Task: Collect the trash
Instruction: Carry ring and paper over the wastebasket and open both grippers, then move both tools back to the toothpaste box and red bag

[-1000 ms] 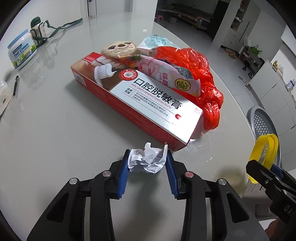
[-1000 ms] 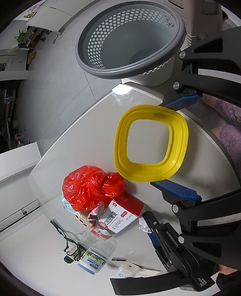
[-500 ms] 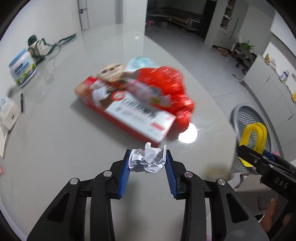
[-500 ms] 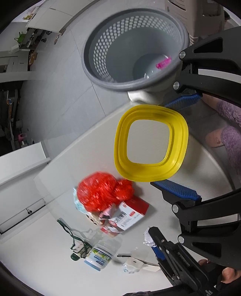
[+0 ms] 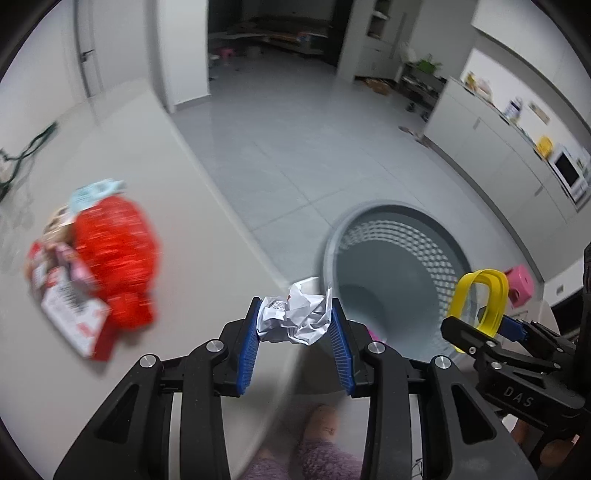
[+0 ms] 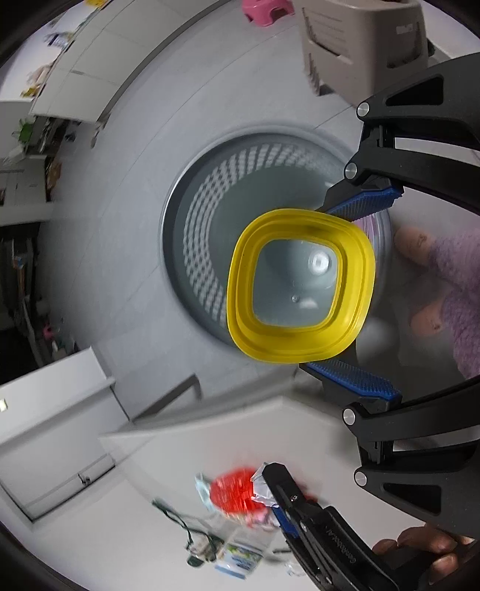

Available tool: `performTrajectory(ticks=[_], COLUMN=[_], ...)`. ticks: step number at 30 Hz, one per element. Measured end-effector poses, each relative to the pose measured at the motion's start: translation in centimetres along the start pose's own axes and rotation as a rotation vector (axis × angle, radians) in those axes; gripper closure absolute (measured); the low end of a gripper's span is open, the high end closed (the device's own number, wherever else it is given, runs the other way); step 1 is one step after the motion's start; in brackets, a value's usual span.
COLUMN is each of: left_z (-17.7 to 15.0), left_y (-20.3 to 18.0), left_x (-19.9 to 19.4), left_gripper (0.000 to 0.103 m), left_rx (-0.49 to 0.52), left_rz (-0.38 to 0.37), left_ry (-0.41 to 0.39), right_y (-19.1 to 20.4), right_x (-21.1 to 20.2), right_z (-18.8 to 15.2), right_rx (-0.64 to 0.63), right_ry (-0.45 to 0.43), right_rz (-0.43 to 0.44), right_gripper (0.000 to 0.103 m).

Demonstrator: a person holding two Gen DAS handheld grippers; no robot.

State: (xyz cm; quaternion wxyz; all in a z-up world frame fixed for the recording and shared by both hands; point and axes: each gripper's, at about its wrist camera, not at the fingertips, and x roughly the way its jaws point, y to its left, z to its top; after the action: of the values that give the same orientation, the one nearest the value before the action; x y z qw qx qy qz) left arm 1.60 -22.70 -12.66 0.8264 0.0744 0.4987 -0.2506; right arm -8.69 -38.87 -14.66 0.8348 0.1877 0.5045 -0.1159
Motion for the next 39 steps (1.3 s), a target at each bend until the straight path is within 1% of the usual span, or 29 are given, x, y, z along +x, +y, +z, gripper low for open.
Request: performTrajectory(ticks=[4,6,12,17,20,22,24,25,39], left_z=[0.5,0.7,1.3,0.6,0.6,0.7,0.9,0.9,1.0], left_y=[-3.3,-4.7,-6.9,-7.3,-7.8,-7.9,-8.0,-7.9,-7.7], left_x=[2.6,3.7,6.2,7.3,7.6,7.6,7.5,7.4,6.9], left_gripper=[0.067,0.067,0.064,0.064,0.061,0.054,0.047,0.045,0.043], left_rx=[0.032,0.045,0.055,0.050,0.055,0.057,0.057,0.057,0.046], left_rz=[-0.012,-0.009,-0.002,0.004,0.017,0.025,0.036,0.039,0.058], left_ry=[0.040,0.059,0.100,0.131,0.140,0.137,0.130,0.127,0.114], right_y=[-3.9,-5.2,-7.1,-7.8,-8.6,-8.8,-9.2,-9.2,-9.5], right_x=[1.2,1.9,3.7,4.6,4.8,4.9,5.1,5.0,4.1], right_z=[0.3,0.3,0.2,0.2,0.2,0.3,0.4,0.5,0.5], right_rx=[0.026,0.031,0.030,0.024,0.040,0.051,0.055,0.057,0.064], right_ry=[0.035,0.057,0.108,0.127,0.126,0.127,0.127,0.124,0.097], right_rz=[-0.008,-0.007,0.009,0.013,0.015,0.021,0.028,0.029,0.034], right_gripper=[0.036,0.036,0.036,0.036,0.035,0.035,0.029,0.029,0.028])
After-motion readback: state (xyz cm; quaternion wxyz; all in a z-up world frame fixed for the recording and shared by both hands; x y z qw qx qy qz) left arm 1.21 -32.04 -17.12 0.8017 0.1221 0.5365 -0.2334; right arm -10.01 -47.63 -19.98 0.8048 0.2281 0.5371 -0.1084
